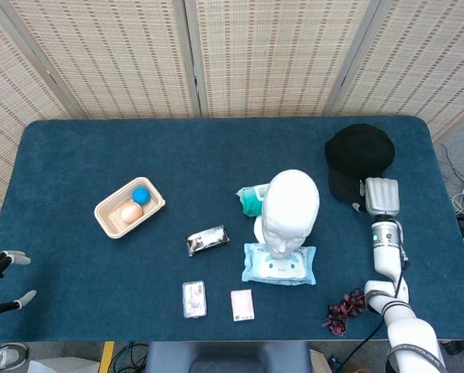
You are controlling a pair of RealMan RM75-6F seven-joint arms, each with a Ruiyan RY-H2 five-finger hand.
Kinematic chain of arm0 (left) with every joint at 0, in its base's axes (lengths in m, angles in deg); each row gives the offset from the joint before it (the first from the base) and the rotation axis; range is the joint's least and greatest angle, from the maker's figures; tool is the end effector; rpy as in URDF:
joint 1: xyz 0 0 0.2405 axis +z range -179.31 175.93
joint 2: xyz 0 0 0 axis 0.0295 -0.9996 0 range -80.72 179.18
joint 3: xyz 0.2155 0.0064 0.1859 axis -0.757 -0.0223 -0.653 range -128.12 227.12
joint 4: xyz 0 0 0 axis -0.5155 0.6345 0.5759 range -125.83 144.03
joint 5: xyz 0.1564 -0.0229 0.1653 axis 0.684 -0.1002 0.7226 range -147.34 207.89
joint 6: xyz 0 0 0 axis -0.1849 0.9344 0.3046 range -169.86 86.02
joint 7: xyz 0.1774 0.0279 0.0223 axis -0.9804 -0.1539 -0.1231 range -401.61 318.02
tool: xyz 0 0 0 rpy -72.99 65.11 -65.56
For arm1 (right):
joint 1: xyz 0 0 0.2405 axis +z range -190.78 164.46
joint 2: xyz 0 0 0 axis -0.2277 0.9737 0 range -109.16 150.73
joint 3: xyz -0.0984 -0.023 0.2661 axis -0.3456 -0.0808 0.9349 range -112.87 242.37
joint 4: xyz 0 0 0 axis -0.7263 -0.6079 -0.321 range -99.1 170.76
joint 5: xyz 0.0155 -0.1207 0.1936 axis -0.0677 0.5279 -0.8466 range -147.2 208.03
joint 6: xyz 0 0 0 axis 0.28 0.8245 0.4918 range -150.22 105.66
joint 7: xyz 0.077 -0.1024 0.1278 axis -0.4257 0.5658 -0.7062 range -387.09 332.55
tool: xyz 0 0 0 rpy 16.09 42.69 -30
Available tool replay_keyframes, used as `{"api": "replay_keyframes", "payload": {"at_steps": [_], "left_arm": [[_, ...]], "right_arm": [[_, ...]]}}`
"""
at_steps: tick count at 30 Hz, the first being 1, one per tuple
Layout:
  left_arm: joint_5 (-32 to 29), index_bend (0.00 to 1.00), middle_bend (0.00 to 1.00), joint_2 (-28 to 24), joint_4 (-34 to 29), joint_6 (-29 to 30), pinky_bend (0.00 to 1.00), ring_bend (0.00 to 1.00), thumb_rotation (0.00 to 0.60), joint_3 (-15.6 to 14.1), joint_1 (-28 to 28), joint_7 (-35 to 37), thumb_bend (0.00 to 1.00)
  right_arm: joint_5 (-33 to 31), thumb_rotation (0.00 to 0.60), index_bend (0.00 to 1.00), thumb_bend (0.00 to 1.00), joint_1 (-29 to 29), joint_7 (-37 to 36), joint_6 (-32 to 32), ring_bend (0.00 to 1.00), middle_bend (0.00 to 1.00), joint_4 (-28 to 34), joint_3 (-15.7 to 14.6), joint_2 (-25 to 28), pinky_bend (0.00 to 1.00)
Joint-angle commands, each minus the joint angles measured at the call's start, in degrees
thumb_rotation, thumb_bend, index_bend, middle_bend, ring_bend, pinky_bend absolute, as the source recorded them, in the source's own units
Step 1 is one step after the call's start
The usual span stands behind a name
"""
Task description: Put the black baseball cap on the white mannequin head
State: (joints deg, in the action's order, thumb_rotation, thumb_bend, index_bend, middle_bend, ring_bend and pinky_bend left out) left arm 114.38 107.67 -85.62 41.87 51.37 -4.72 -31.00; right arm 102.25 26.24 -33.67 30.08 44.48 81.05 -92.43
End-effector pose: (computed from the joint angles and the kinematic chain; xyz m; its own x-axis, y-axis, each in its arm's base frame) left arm -0.3576 0.2062 0.1813 0.2686 0.0412 0.9624 0.9607 0.0616 -0.2708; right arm -0.3705 -0.4759 0.0224 0.6118 -0.0217 0.7907 -0.7798 0.1512 0.6075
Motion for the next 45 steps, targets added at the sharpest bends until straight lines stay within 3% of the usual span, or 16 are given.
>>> {"api": "replay_keyframes", "payload": {"at_steps": [1, 8, 13, 16, 22, 30, 45], "left_arm": [[0.0, 0.38, 0.29, 0.0, -0.1, -0.1, 0.41, 0.26, 0.6, 0.0, -0.1, 0.0, 0.12], [-0.1, 0.38, 0.29, -0.1, -0.4, -0.5, 0.41, 0.26, 0.6, -0.1, -0.2, -0.4, 0.12], [-0.1, 0.38, 0.29, 0.0, -0.4, -0.6, 0.41, 0.26, 0.6, -0.2, -0.2, -0.5, 0.12], [-0.1, 0.38, 0.29, 0.0, -0.4, -0.6, 0.41, 0.26, 0.6, -0.2, -0.2, -0.6, 0.12], [-0.2, 0.38, 0.29, -0.1, -0.5, -0.8, 0.41, 0.26, 0.6, -0.2, -0.3, -0.7, 0.12], [-0.2, 0.38, 0.29, 0.0, -0.6, -1.0, 0.41, 0.26, 0.6, -0.2, -0.4, -0.9, 0.12], [0.1, 0.38, 0.29, 0.0, -0.7, -0.7, 0.41, 0.26, 0.6, -0.2, -0.4, -1.1, 0.12]], "right_arm": [[0.3, 0.6, 0.61, 0.0, 0.2, -1.2, 1.5, 0.45, 0.67, -0.2, 0.0, 0.0, 0.68], [0.4, 0.6, 0.59, 0.08, 0.5, -2.7, 3.1, 0.36, 0.55, -0.6, 0.2, 0.0, 0.56], [0.1, 0.6, 0.58, 0.32, 0.6, -3.1, 2.7, 0.29, 0.47, -0.6, 0.5, 0.0, 0.41], [-0.2, 0.6, 0.58, 0.43, 0.6, -2.8, 2.5, 0.28, 0.46, -0.6, 0.7, -0.1, 0.38], [-0.4, 0.6, 0.58, 0.55, 0.6, -3.1, 2.3, 0.27, 0.46, -0.5, 0.9, -0.1, 0.34], [0.0, 0.6, 0.58, 0.57, 0.4, -3.5, 3.1, 0.27, 0.46, -0.3, 0.7, 0.2, 0.32], [1.7, 0.6, 0.58, 0.58, 1.1, -2.5, 14.9, 0.27, 0.47, 3.4, 0.3, 3.7, 0.31]]}}
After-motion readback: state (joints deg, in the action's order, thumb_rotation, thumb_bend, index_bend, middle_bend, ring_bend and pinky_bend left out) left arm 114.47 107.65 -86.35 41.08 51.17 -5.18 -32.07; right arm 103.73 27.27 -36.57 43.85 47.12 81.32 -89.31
